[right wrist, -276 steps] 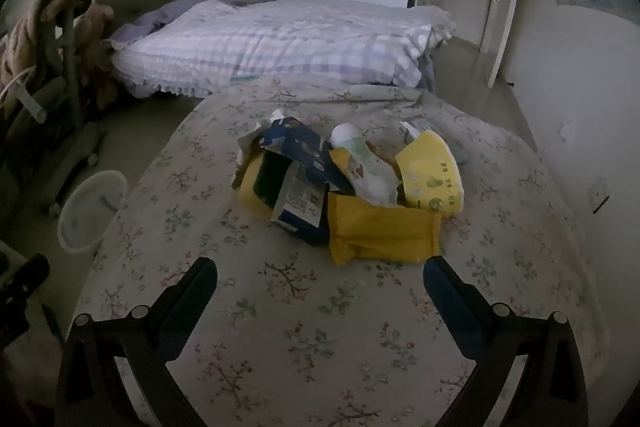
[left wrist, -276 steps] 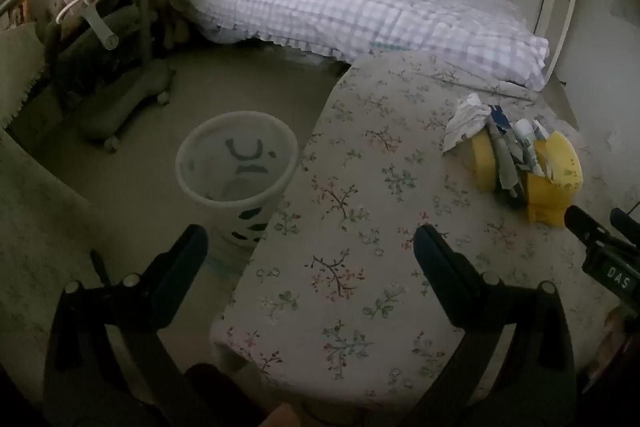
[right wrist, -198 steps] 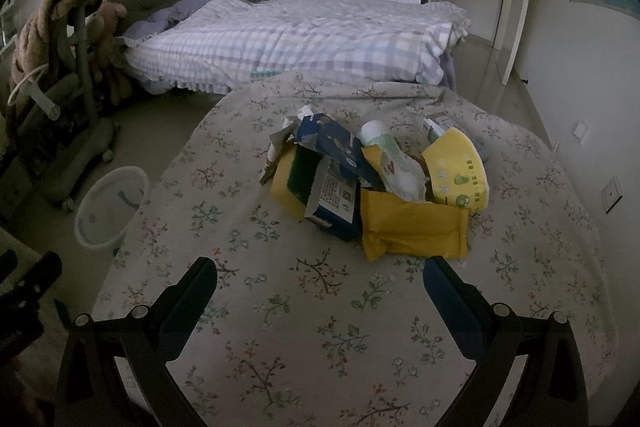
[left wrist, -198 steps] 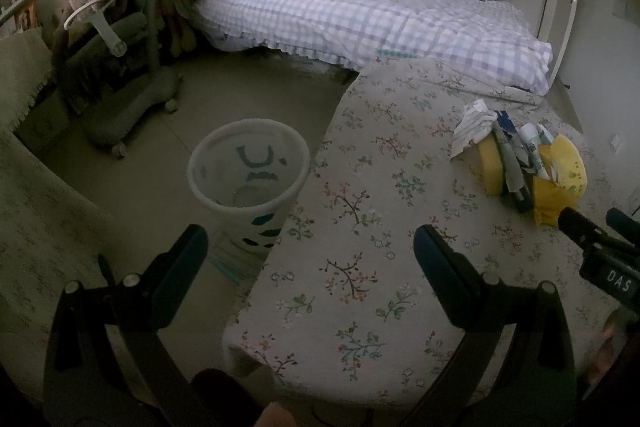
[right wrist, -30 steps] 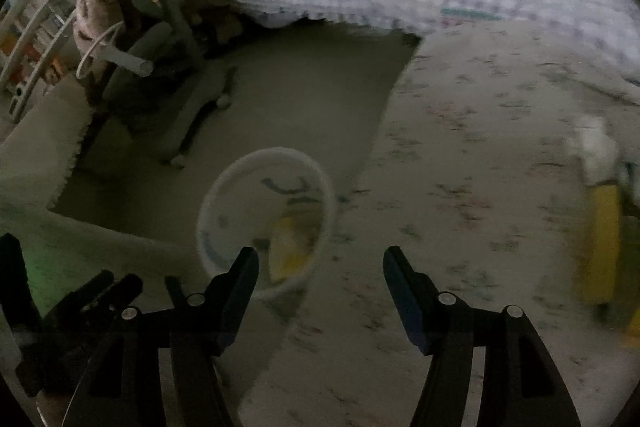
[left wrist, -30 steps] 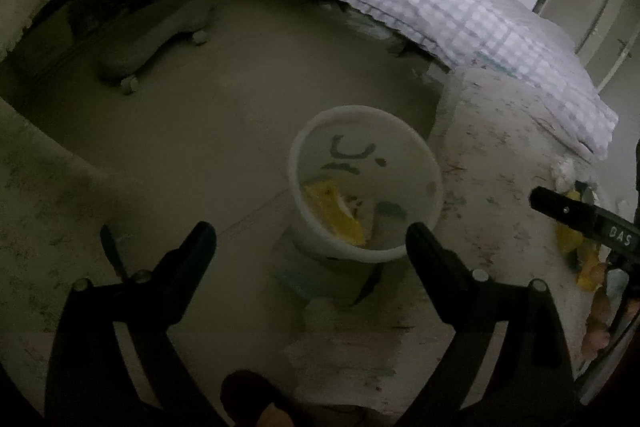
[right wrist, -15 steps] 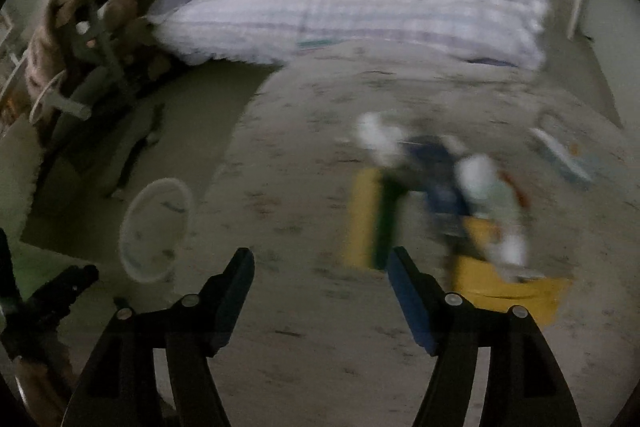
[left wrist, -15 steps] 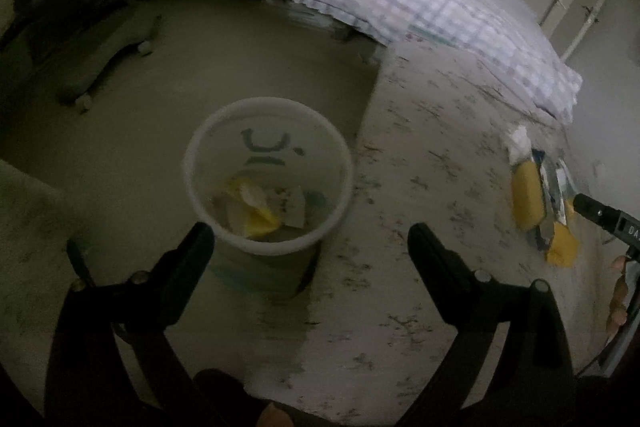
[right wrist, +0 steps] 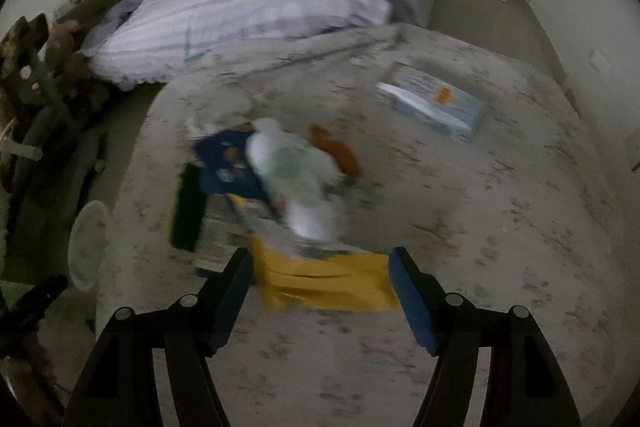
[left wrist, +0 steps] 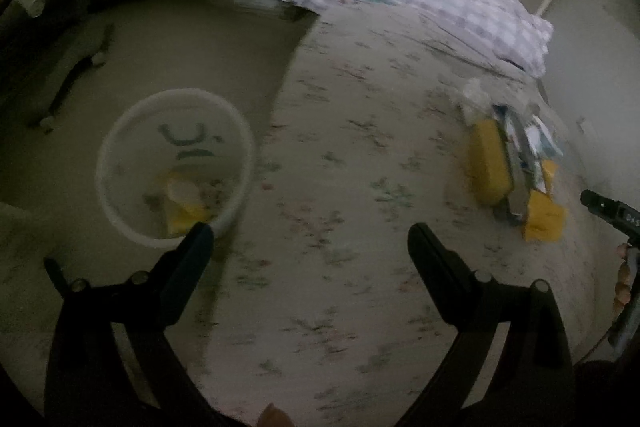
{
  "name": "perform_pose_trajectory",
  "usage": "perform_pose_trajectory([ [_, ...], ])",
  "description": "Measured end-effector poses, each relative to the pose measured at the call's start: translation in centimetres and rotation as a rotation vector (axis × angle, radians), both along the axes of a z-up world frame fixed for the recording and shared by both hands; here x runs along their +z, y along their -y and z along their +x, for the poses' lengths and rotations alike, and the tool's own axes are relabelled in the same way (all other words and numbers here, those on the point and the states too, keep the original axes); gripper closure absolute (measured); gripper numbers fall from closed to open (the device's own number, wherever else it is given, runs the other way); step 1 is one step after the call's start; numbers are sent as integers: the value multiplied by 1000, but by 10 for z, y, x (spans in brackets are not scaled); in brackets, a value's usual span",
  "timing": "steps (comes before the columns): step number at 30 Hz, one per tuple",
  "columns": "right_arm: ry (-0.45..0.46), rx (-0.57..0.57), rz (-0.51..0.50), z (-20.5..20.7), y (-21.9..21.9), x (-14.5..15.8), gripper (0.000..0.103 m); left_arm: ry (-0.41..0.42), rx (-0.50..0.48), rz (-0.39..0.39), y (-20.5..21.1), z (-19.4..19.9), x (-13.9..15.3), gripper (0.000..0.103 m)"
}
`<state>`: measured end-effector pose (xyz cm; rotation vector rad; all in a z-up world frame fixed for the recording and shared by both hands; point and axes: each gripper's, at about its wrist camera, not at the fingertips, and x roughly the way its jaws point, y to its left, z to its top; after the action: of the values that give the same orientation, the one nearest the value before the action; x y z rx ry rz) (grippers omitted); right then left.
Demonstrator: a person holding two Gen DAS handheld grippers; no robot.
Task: Collect trash
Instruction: 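Grasp the yellow sponge with the left gripper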
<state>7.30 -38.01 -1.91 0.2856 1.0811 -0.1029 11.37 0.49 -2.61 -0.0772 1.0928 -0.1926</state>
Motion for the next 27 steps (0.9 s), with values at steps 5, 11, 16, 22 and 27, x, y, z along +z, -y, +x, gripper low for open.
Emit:
perform_pose_trajectory([
  [5, -10, -46, 8, -9, 28, -3, 32, -27, -72, -13, 45, 5, -5, 6],
  [11, -27, -65, 7, -13, 46, -10, 32, -37, -106, -62, 91, 17, -11, 6],
  [16, -37, -60, -2, -13, 52, -14, 32, -30, -116, -133, 112, 26, -17, 6],
  [22, -50, -51, 22, -11, 55, -18, 31, 18, -169, -208, 138, 38, -29, 21],
  [27, -82, -41, 67, -9, 53, -28, 31, -22, -174, -284, 146, 47, -41, 49],
])
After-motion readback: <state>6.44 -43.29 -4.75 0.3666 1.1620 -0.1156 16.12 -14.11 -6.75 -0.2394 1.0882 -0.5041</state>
